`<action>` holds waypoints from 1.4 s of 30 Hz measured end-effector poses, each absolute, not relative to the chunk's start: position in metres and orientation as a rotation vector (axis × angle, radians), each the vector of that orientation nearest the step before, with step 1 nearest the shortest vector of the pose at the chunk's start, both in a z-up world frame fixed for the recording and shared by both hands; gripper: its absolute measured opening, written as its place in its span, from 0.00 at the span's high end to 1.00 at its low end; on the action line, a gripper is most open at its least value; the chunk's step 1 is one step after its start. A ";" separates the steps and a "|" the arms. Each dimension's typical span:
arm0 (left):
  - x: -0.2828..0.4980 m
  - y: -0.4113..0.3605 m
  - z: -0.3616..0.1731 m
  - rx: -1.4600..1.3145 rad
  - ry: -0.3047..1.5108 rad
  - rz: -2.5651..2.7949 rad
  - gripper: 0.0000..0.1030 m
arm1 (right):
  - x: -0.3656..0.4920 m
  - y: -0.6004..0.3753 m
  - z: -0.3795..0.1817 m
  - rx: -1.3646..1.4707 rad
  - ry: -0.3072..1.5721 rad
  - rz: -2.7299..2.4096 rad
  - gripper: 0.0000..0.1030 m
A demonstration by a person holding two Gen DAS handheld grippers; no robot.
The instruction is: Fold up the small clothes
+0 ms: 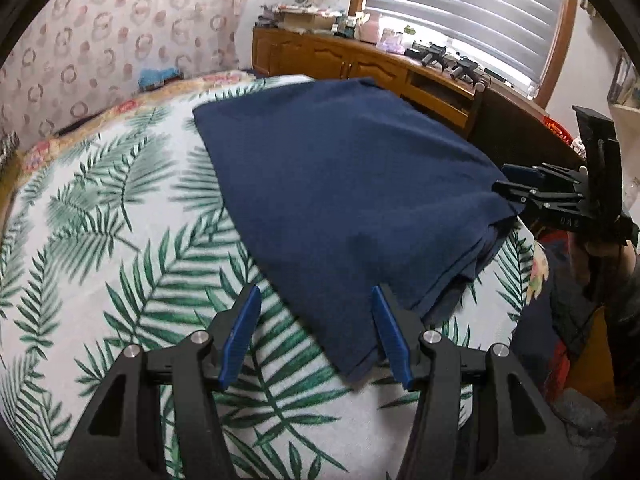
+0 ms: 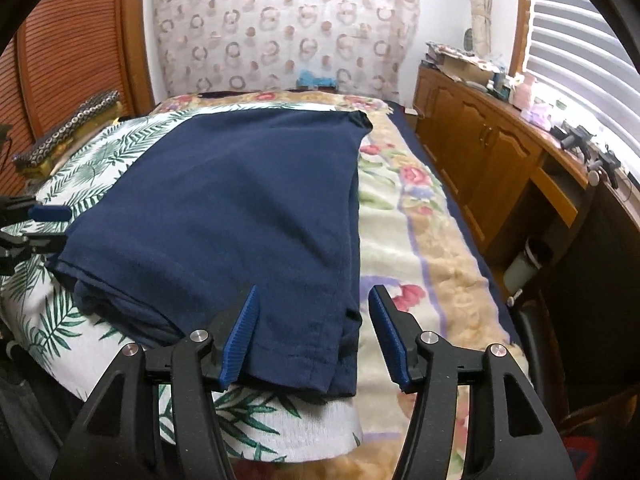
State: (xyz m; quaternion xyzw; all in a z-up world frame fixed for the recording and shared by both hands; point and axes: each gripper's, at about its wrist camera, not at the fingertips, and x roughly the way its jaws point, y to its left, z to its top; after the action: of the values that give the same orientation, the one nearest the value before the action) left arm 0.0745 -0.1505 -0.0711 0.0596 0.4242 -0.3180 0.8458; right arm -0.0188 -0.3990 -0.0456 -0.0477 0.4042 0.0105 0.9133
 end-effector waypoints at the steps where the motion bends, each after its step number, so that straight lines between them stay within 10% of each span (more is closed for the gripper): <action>1: 0.073 -0.150 -0.073 0.125 0.901 -0.675 0.45 | -0.019 -0.399 -0.045 -0.098 0.832 0.022 0.44; 11: 0.056 -0.153 -0.075 0.078 0.923 -0.751 0.48 | -0.020 -0.386 -0.032 -0.078 0.780 0.059 0.36; 15: 0.055 -0.155 -0.071 0.087 0.917 -0.744 0.85 | -0.020 -0.374 -0.031 -0.083 0.775 0.110 0.34; 18: 0.060 -0.151 -0.056 0.034 0.889 -0.772 0.94 | -0.021 -0.363 -0.034 -0.088 0.774 0.168 0.34; 42: 0.089 -0.166 -0.002 0.036 0.734 -0.761 0.95 | -0.021 -0.335 -0.067 -0.261 0.883 0.332 0.20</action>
State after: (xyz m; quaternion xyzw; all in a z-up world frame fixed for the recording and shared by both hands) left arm 0.0894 -0.1656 -0.0024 0.0173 0.3502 -0.3629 0.8633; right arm -0.0208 -0.3353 -0.0674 -0.1253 0.4240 0.1594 0.8827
